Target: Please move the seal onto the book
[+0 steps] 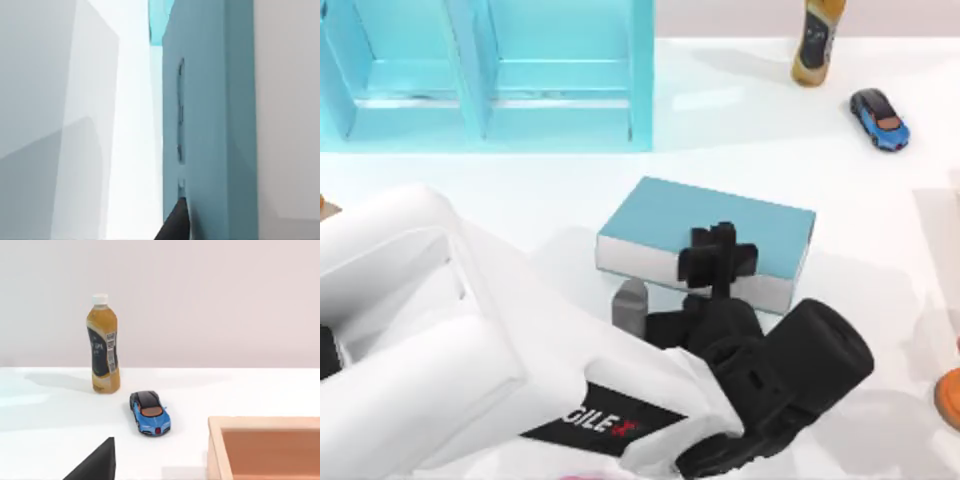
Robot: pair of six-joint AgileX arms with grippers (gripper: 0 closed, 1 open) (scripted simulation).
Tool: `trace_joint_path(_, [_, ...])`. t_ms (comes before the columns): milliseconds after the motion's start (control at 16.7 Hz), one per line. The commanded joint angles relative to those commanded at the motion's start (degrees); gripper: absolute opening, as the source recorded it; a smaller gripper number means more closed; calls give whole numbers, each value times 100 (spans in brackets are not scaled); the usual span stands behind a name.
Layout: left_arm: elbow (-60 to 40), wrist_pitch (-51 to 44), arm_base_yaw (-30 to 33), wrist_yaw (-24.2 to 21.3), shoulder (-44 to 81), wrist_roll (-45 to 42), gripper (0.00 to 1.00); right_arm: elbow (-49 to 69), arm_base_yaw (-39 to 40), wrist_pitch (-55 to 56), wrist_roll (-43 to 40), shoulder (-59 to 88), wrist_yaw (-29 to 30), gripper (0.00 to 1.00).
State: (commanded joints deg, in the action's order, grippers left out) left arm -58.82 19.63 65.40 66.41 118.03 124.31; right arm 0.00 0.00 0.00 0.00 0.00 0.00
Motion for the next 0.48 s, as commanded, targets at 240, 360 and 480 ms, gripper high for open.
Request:
trace_joint_path(240, [0, 0, 0, 0, 0, 0, 90, 0, 0, 0, 0, 0, 0, 100])
trace_joint_path(360, [0, 0, 0, 0, 0, 0, 100, 0, 0, 0, 0, 0, 0, 100])
trace_joint_path(480, [0, 0, 0, 0, 0, 0, 100, 0, 0, 0, 0, 0, 0, 100])
